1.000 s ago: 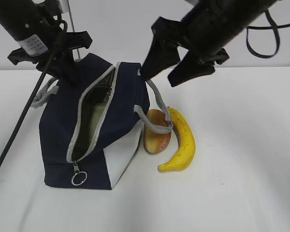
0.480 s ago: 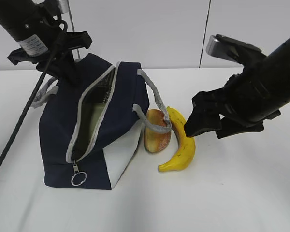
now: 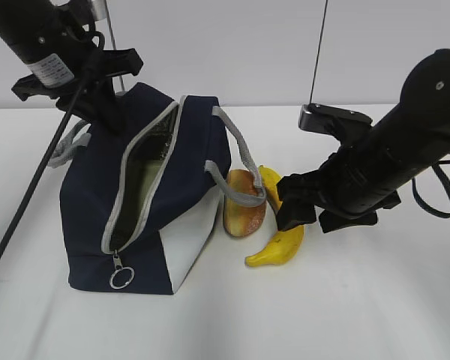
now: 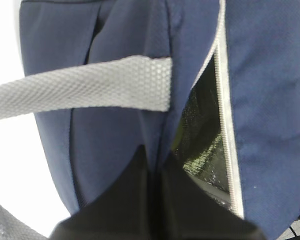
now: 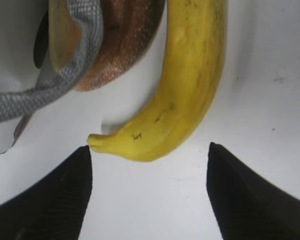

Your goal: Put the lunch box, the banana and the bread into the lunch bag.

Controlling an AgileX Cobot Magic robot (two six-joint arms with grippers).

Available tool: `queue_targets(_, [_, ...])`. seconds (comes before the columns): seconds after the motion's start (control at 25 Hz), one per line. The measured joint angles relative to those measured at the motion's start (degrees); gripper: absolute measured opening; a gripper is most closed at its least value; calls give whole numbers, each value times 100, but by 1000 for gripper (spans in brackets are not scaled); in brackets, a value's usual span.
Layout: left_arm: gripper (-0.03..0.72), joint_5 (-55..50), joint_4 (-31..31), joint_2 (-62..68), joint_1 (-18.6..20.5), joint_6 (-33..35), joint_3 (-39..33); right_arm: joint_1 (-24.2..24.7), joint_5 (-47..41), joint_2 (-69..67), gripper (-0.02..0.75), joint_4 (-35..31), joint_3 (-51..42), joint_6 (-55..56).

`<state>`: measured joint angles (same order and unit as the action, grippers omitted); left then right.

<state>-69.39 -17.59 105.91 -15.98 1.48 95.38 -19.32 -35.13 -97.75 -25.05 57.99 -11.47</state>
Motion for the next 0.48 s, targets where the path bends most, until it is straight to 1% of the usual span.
queue_targets(0.12, [0,0,0,0,0,0,0,0,123,-333,529,0,179,47])
queue_targets(0.32, [0,5,0,0,0,0,0,0,136,-850,529,33,737,229])
queue_targets(0.48, [0,5,0,0,0,0,0,0,-95,-1273,529,528,1165,787])
